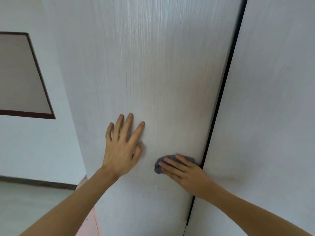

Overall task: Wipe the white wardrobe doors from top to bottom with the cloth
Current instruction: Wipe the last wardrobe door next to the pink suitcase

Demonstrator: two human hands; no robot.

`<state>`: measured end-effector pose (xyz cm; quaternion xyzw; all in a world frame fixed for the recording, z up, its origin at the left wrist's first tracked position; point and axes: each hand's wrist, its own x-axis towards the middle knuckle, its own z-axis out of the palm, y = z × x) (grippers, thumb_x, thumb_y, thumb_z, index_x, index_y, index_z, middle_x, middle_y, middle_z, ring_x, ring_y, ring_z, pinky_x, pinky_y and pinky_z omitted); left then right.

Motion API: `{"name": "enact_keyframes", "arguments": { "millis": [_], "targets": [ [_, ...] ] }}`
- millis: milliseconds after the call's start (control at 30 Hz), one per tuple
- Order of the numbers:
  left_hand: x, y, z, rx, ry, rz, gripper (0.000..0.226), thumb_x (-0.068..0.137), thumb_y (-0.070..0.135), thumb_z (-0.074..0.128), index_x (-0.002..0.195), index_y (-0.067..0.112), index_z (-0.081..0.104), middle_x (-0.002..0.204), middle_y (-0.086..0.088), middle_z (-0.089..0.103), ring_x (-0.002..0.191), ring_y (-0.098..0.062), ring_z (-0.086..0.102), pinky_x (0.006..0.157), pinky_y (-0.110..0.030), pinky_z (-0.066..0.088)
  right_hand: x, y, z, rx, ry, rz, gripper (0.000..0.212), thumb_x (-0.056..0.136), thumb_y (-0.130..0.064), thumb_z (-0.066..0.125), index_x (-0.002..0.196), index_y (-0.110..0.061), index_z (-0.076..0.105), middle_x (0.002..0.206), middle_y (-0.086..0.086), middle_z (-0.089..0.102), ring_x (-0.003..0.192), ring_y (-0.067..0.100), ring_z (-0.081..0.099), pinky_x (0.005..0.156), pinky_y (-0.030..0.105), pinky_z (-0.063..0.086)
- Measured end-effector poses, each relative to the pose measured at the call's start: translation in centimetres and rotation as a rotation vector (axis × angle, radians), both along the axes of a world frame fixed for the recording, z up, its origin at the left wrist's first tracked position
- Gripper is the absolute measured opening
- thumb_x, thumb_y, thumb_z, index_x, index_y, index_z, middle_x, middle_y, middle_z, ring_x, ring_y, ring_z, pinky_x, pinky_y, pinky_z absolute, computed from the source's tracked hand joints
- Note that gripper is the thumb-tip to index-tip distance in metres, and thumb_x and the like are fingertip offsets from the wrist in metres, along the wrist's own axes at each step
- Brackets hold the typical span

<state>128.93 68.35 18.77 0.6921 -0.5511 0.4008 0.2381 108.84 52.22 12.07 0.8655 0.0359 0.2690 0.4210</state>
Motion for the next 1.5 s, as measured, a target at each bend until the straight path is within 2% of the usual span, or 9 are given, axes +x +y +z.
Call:
{"name": "enact_keyframes", "arguments": {
  "millis": [100, 367, 633, 767, 933, 1067, 1200, 1300, 1500],
  "targets": [
    [0.4, 0.5, -0.8, 0.022, 0.028, 0.033, 0.052, 0.089, 0.03, 0.036, 0.14, 0.016, 0.037, 0.148, -0.02, 0.027, 0.136, -0.041, 0.021, 0.104, -0.059, 0.025, 0.6, -0.3, 0.5, 0.057, -0.031, 0.067, 0.04, 0.104, -0.015, 0.013, 0.132, -0.012, 0.041, 0.149, 0.004, 0.033, 0.145, 0.018, -0.001, 0.118, 0.038, 0.0],
    [0.4, 0.8, -1.7, 0.036, 0.039, 0.017, 0.052, 0.091, 0.028, 0.034, 0.142, 0.018, 0.034, 0.15, -0.018, 0.024, 0.138, -0.039, 0.018, 0.107, -0.057, 0.021, 4.4, 1.4, 12.5, 0.366, -0.74, 0.093, 0.06, 0.077, 0.011, 0.041, 0.135, -0.006, 0.041, 0.14, 0.015, 0.046, 0.133, 0.033, 0.029, 0.114, 0.048, 0.012],
    [2.8, 3.5, -1.4, 0.029, 0.062, -0.025, 0.052, 0.089, 0.02, 0.036, 0.141, 0.017, 0.036, 0.15, -0.017, 0.027, 0.139, -0.039, 0.019, 0.109, -0.056, 0.023, 4.2, 2.0, -1.7, 0.118, 0.011, 0.067, 0.046, 0.103, -0.013, 0.014, 0.137, -0.01, 0.046, 0.146, 0.002, 0.039, 0.143, 0.02, 0.013, 0.119, 0.036, 0.0],
    [4.2, 4.0, 0.5, 0.023, 0.075, 0.011, 0.055, 0.087, 0.02, 0.038, 0.142, 0.015, 0.035, 0.151, -0.021, 0.025, 0.139, -0.041, 0.018, 0.106, -0.058, 0.027, 6.5, 3.3, 6.7, 0.221, -0.396, 0.163, 0.051, 0.093, 0.007, 0.02, 0.139, -0.011, 0.036, 0.144, 0.006, 0.042, 0.137, 0.025, 0.031, 0.114, 0.04, 0.015],
    [5.3, 4.7, 1.0, 0.001, 0.066, 0.02, 0.057, 0.085, 0.02, 0.041, 0.142, 0.015, 0.034, 0.149, -0.023, 0.026, 0.139, -0.041, 0.018, 0.106, -0.057, 0.027, 9.1, 4.5, 13.9, 0.48, -0.832, 0.106, 0.056, 0.081, 0.007, 0.038, 0.135, -0.006, 0.034, 0.138, 0.017, 0.047, 0.133, 0.03, 0.029, 0.117, 0.039, 0.006],
    [7.1, 6.1, 0.0, 0.046, 0.096, 0.093, 0.058, 0.085, 0.025, 0.038, 0.143, 0.016, 0.031, 0.15, -0.023, 0.026, 0.139, -0.04, 0.018, 0.105, -0.059, 0.027, 10.5, 6.6, 4.7, 0.27, -0.451, 0.058, 0.049, 0.089, 0.001, 0.029, 0.135, -0.01, 0.044, 0.141, 0.009, 0.043, 0.145, 0.023, 0.011, 0.117, 0.041, 0.008],
    [8.7, 7.1, -0.8, 0.137, 0.062, 0.115, 0.058, 0.088, 0.029, 0.034, 0.144, 0.019, 0.028, 0.15, -0.02, 0.024, 0.138, -0.038, 0.017, 0.103, -0.061, 0.027, 10.2, 7.4, 2.1, 0.11, -0.011, 0.044, 0.047, 0.091, -0.007, 0.029, 0.124, -0.015, 0.062, 0.135, 0.002, 0.054, 0.134, 0.02, 0.032, 0.117, 0.039, 0.007],
    [10.0, 7.7, -0.2, 0.183, 0.006, 0.101, 0.057, 0.088, 0.029, 0.032, 0.144, 0.021, 0.028, 0.151, -0.018, 0.026, 0.138, -0.037, 0.019, 0.104, -0.059, 0.026, 11.8, 7.4, 8.3, 0.121, -0.242, 0.085, 0.054, 0.1, -0.004, 0.015, 0.119, -0.011, 0.064, 0.13, 0.005, 0.058, 0.126, 0.022, 0.039, 0.112, 0.04, 0.014],
    [11.4, 8.7, 0.5, 0.195, -0.023, 0.038, 0.053, 0.09, 0.028, 0.032, 0.142, 0.02, 0.032, 0.15, -0.018, 0.03, 0.138, -0.035, 0.021, 0.106, -0.058, 0.027, 14.9, 7.8, 16.5, 0.302, -0.732, 0.003, 0.057, 0.08, 0.003, 0.035, 0.135, -0.006, 0.04, 0.14, 0.017, 0.046, 0.133, 0.034, 0.027, 0.113, 0.048, 0.009]
  ]
}}
